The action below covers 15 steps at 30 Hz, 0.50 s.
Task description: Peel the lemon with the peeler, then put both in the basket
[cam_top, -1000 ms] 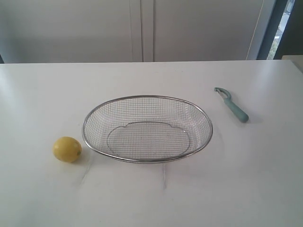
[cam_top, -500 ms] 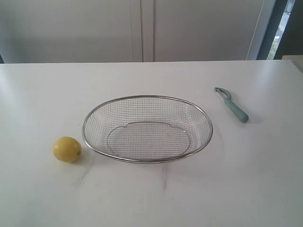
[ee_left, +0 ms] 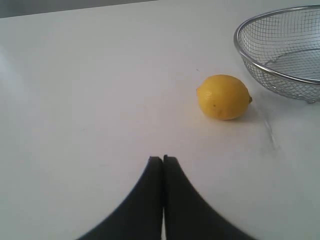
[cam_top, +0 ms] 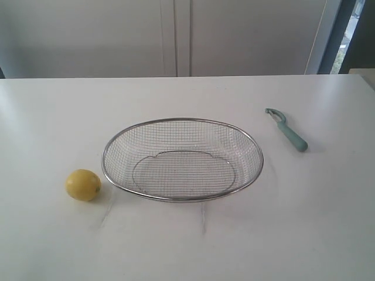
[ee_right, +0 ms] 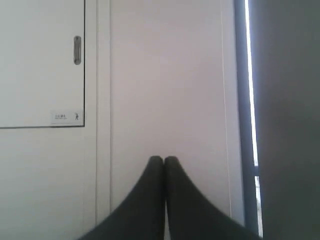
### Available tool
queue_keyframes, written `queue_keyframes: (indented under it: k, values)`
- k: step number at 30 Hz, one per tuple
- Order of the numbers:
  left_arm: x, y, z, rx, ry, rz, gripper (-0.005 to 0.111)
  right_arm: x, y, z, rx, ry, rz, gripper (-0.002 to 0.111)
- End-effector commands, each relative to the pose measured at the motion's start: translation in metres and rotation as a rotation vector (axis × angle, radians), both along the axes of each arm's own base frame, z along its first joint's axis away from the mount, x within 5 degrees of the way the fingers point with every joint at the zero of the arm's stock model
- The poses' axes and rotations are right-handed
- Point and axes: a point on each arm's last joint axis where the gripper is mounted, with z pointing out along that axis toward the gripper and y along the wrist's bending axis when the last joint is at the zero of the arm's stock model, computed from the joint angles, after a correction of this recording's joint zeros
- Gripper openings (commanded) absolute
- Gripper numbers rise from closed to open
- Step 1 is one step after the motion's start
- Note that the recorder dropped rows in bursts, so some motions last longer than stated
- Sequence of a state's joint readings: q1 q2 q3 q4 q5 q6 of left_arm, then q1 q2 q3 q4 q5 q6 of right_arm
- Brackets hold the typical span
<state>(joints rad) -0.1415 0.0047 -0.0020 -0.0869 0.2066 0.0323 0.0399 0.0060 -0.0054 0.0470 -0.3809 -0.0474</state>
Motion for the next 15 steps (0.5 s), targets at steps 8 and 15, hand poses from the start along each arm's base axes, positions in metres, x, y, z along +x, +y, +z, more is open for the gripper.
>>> queue_keyframes:
  k: [8, 15]
  values:
    - [0.000, 0.000, -0.001, -0.008, 0.001, 0.001, 0.000, -0.006, -0.001, 0.009, 0.013, -0.131, -0.012, 0.000]
    - [0.000, 0.000, -0.001, -0.008, 0.001, 0.001, 0.000, -0.012, -0.002, 0.016, 0.022, -0.229, -0.017, 0.000]
